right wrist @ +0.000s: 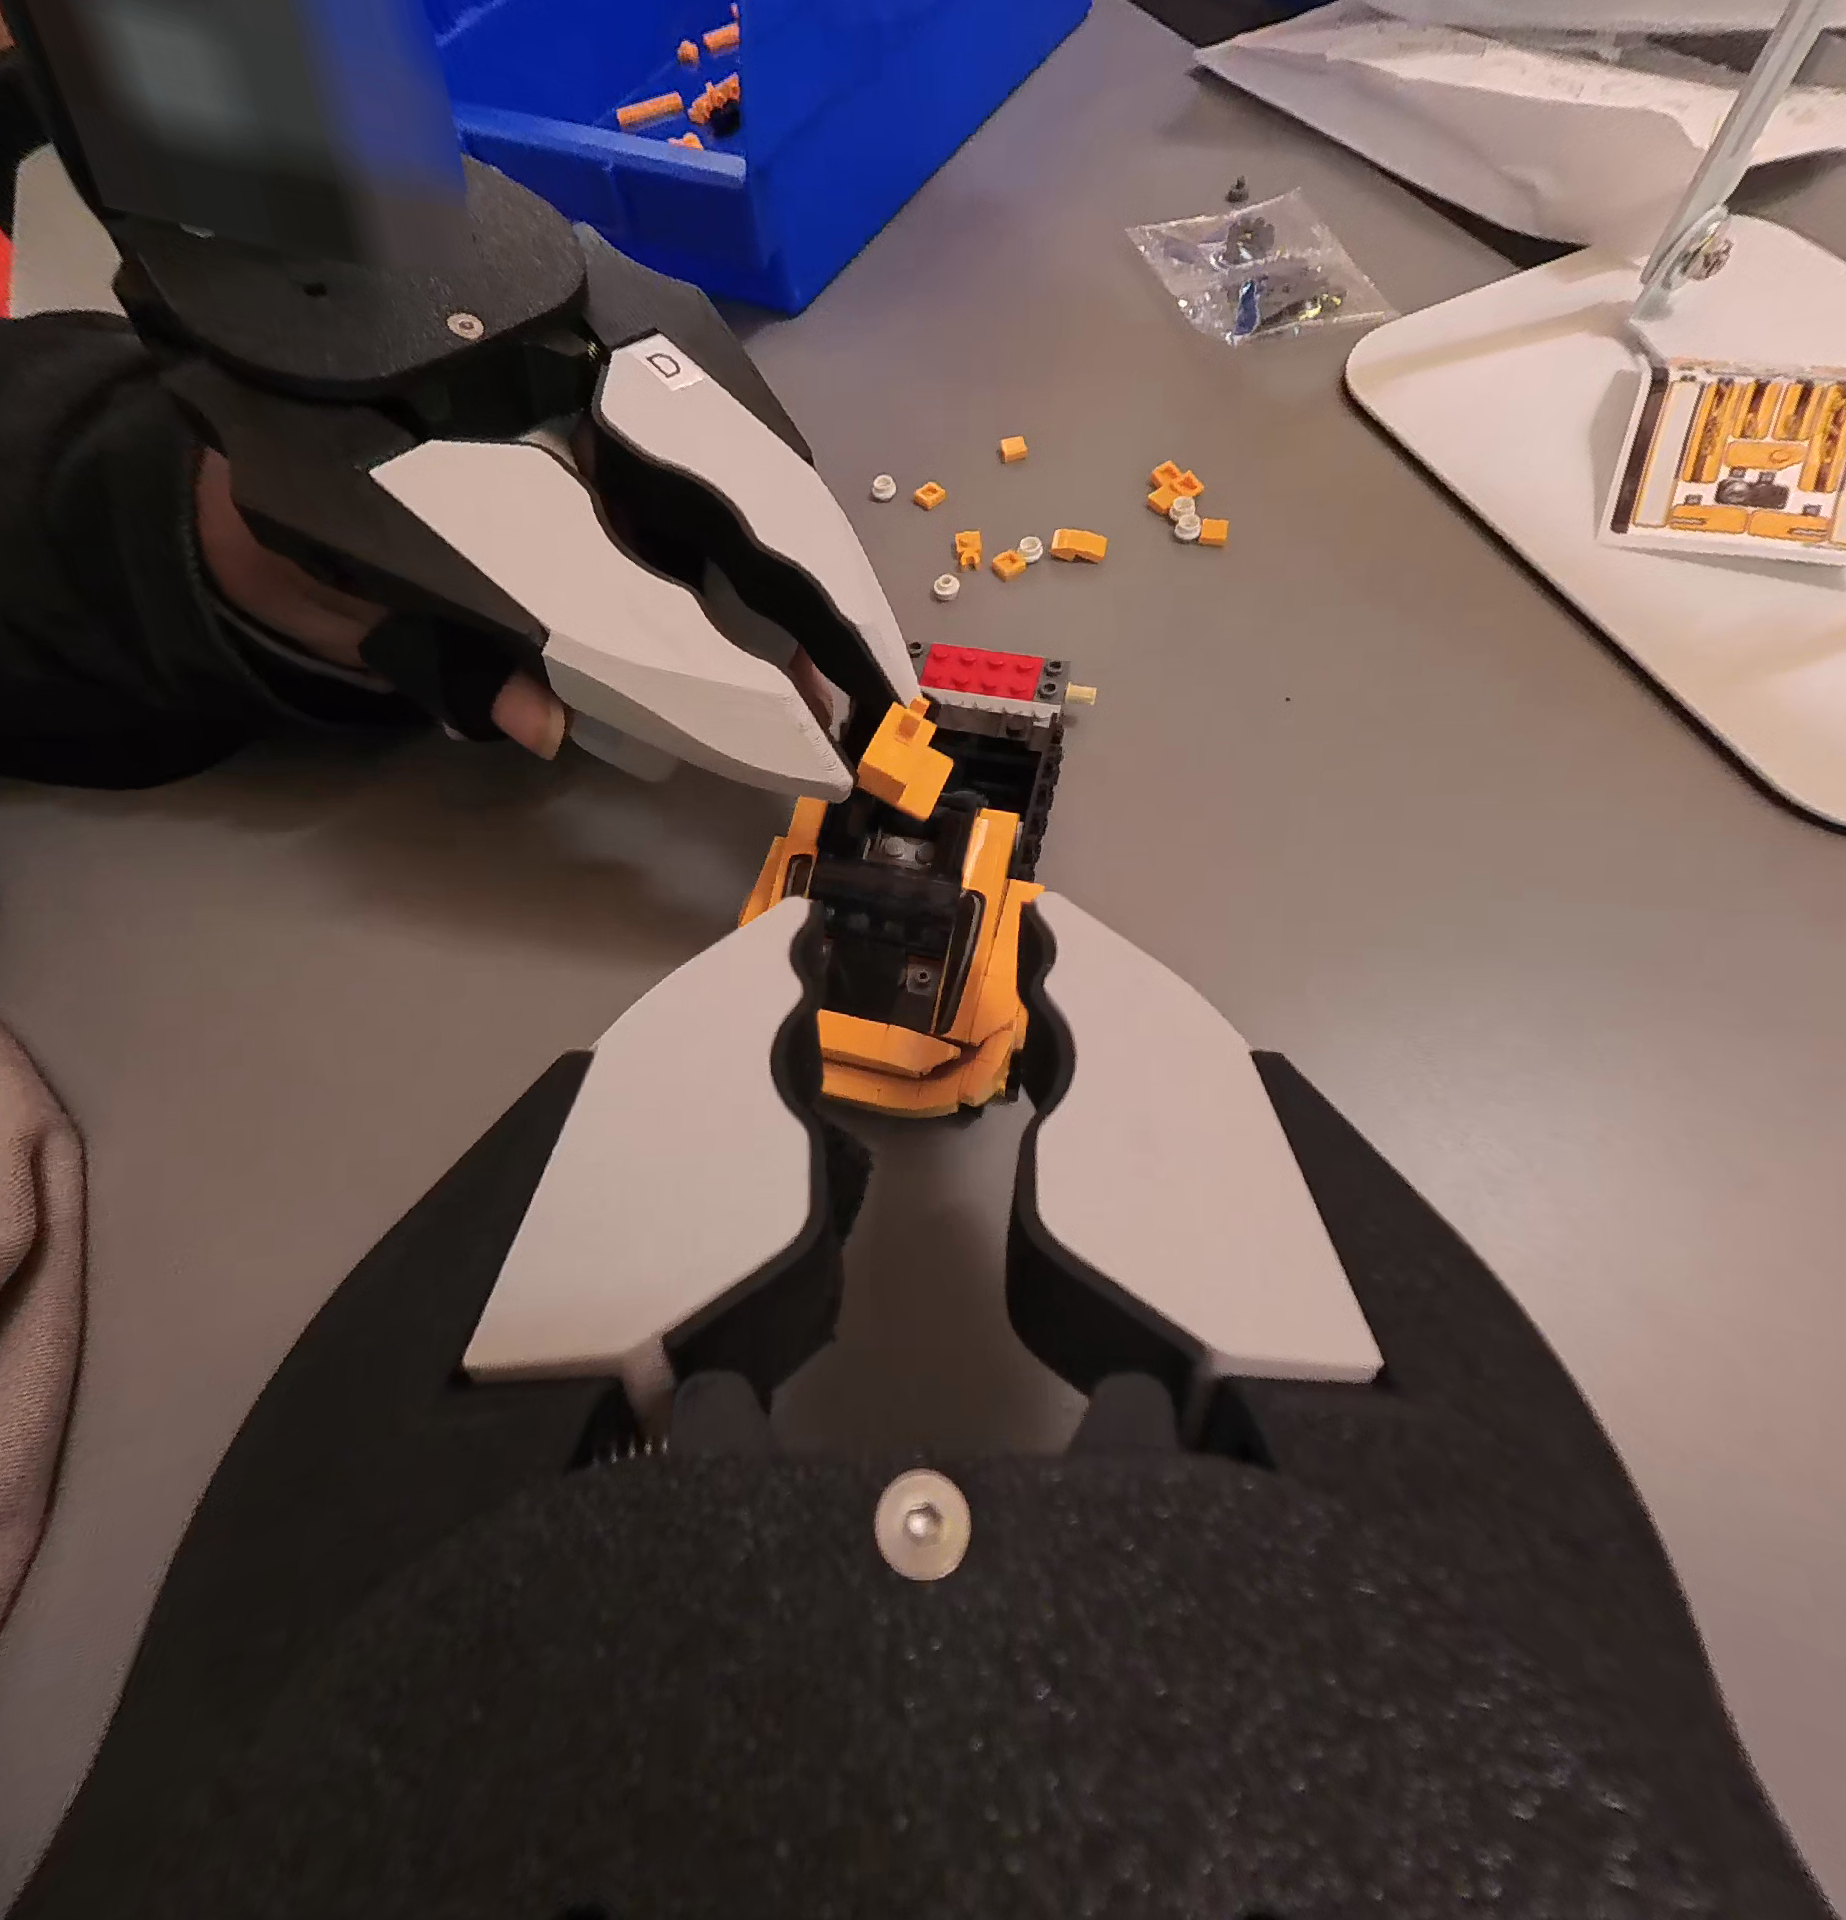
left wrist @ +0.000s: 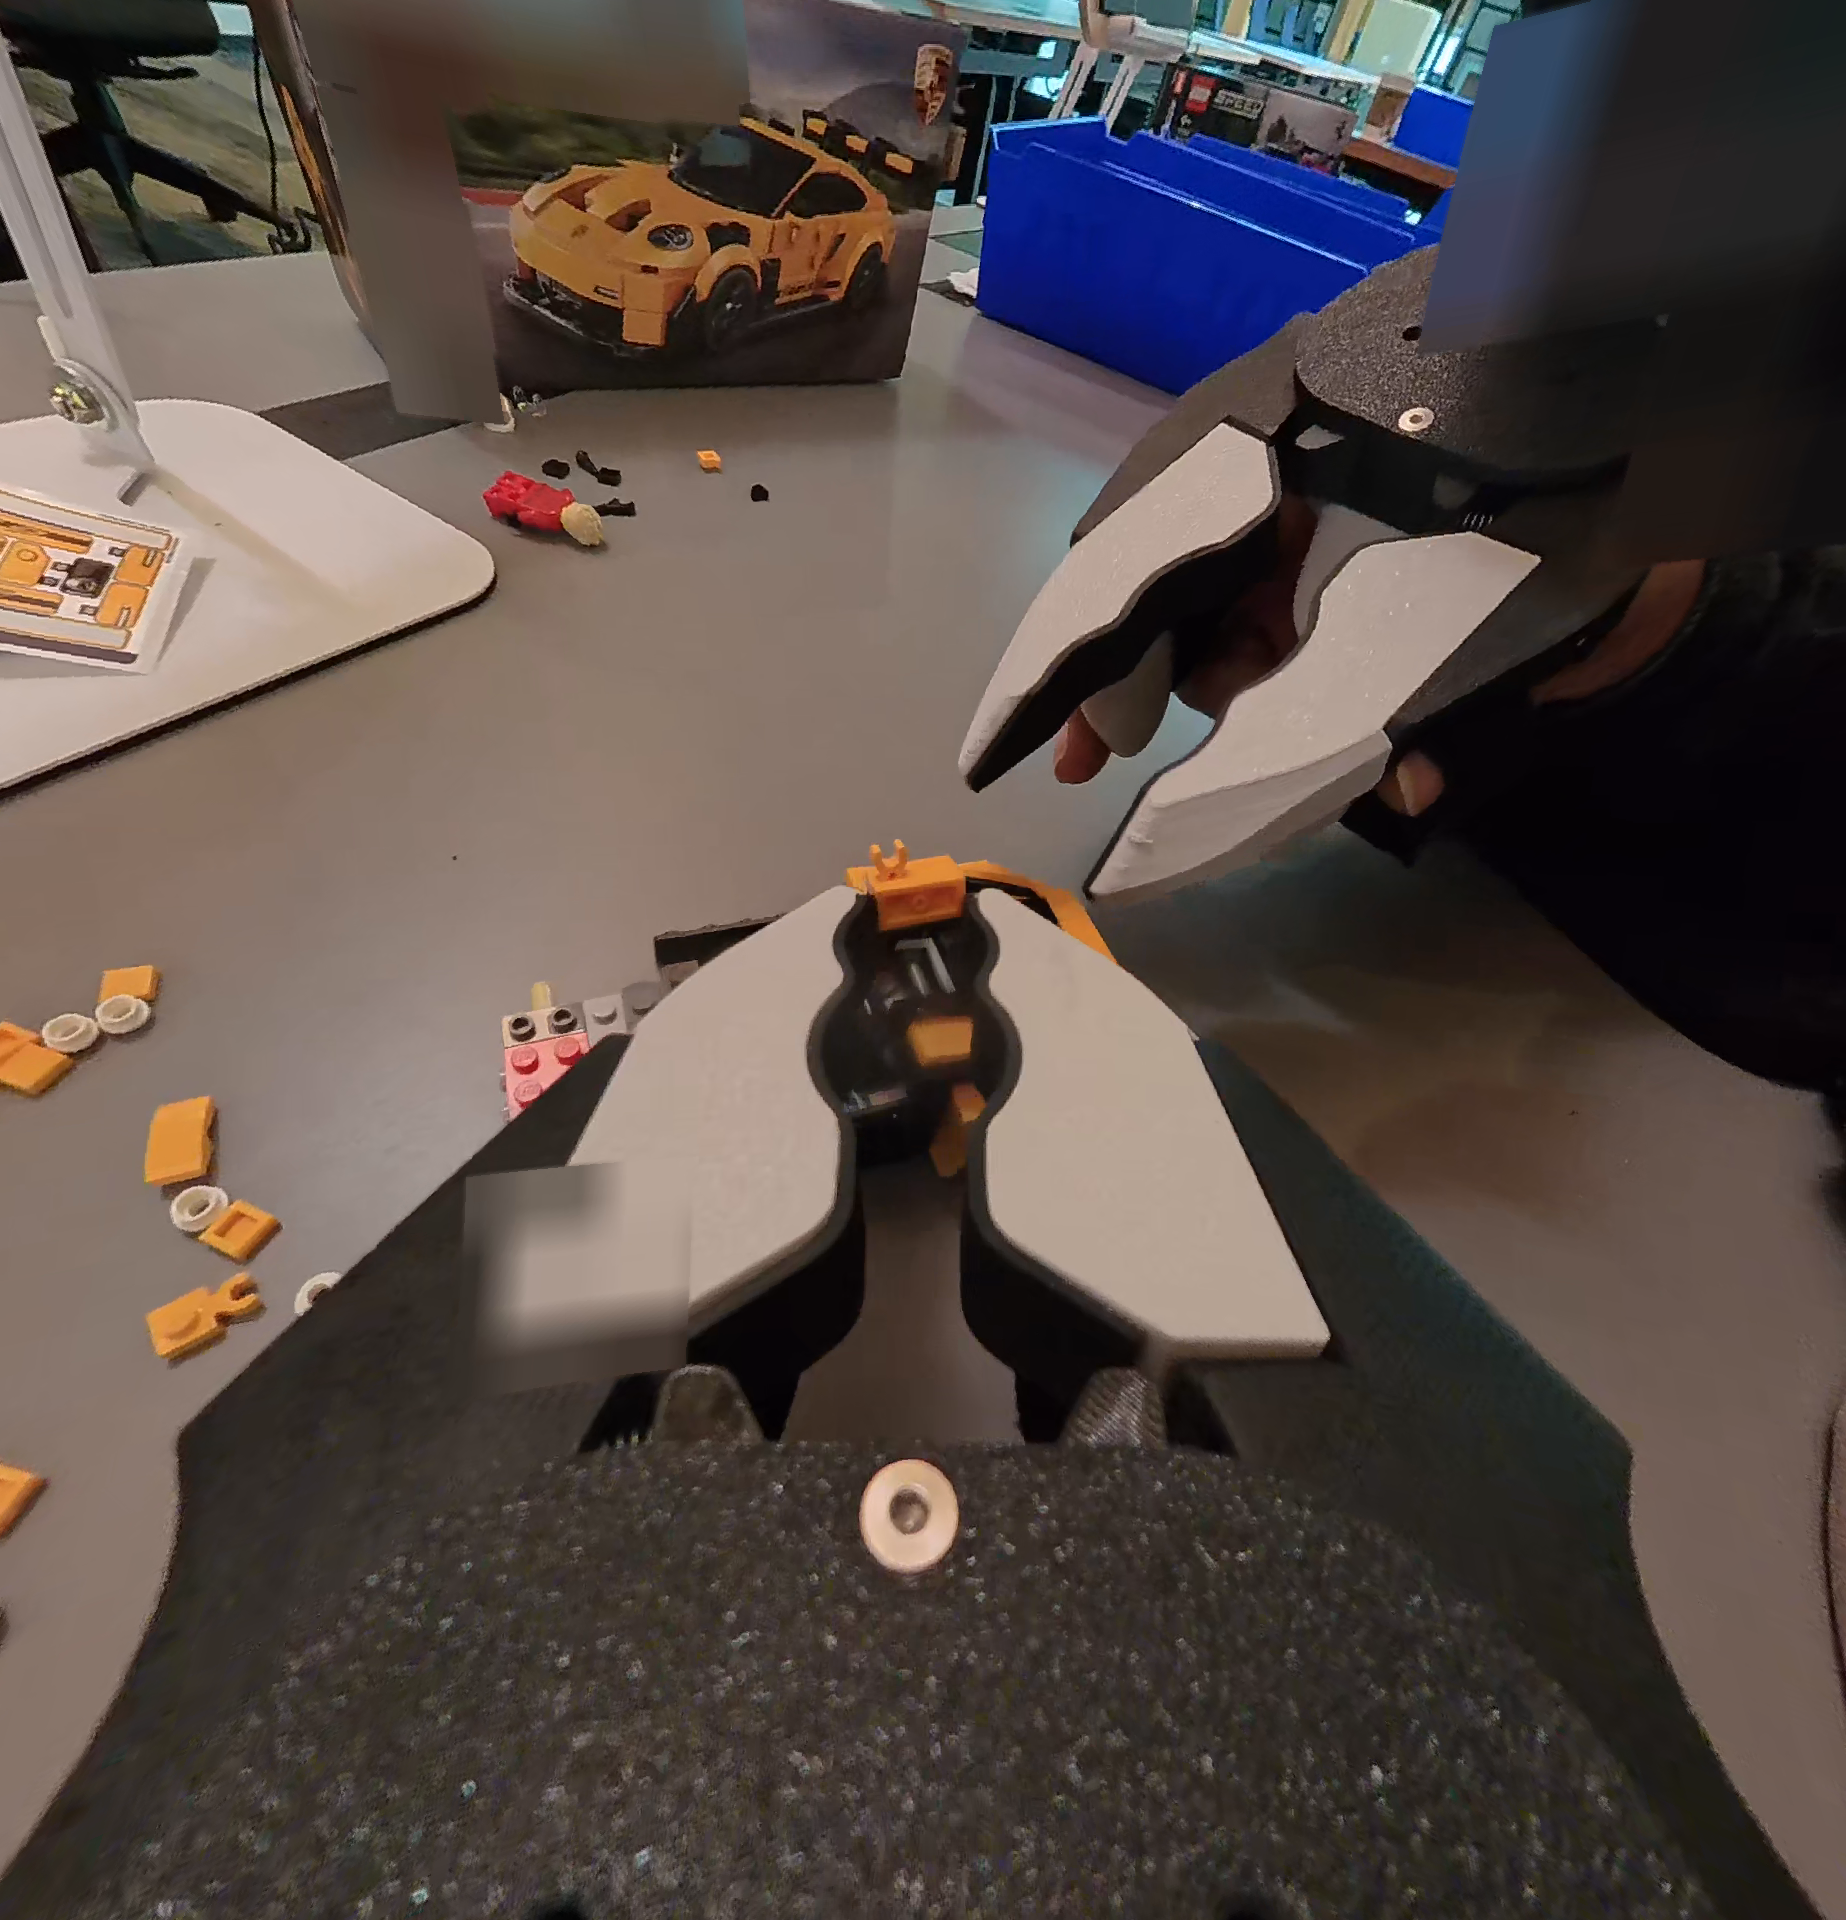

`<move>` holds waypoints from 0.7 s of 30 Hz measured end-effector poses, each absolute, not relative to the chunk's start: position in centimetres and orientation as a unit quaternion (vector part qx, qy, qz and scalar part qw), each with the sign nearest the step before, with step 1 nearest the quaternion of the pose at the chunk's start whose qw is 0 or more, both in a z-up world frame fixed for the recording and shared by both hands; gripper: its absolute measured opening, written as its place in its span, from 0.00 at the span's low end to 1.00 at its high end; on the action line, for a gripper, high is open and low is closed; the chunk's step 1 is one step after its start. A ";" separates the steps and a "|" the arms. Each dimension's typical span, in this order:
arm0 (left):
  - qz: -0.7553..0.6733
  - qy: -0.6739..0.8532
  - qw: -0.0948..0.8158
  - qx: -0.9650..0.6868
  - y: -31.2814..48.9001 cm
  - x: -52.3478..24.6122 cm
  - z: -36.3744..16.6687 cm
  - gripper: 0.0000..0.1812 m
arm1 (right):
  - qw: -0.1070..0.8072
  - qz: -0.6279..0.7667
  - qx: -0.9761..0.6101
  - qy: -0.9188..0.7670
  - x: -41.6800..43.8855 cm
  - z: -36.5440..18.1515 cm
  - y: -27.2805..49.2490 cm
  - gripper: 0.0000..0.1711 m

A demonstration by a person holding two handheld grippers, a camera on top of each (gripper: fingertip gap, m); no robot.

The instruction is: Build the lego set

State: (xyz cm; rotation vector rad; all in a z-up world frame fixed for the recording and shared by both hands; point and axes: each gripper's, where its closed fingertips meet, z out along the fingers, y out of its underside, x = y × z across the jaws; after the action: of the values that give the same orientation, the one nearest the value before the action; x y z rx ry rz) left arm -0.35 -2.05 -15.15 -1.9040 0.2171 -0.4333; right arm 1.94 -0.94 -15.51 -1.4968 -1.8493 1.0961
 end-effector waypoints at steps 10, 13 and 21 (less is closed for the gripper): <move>-0.236 0.107 0.571 -0.779 -2.7 0.9 -14.0 0.08 | 0.333 0.411 -0.467 -0.709 1.7 -13.8 -1.8 0.17; -0.251 0.106 0.570 -0.775 -2.9 1.1 -13.9 0.09 | 0.353 0.406 -0.435 -0.722 1.8 -13.5 -2.4 0.15; -0.295 0.111 0.553 -0.771 -3.3 2.0 -14.0 0.09 | 0.386 0.392 -0.371 -0.748 2.2 -13.2 -3.8 0.09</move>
State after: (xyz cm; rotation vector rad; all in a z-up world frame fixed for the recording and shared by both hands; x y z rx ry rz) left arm 2.03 -3.32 -13.97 -1.8230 0.2630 -0.6965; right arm 2.18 -3.75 -13.15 -0.9444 -1.9038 0.9993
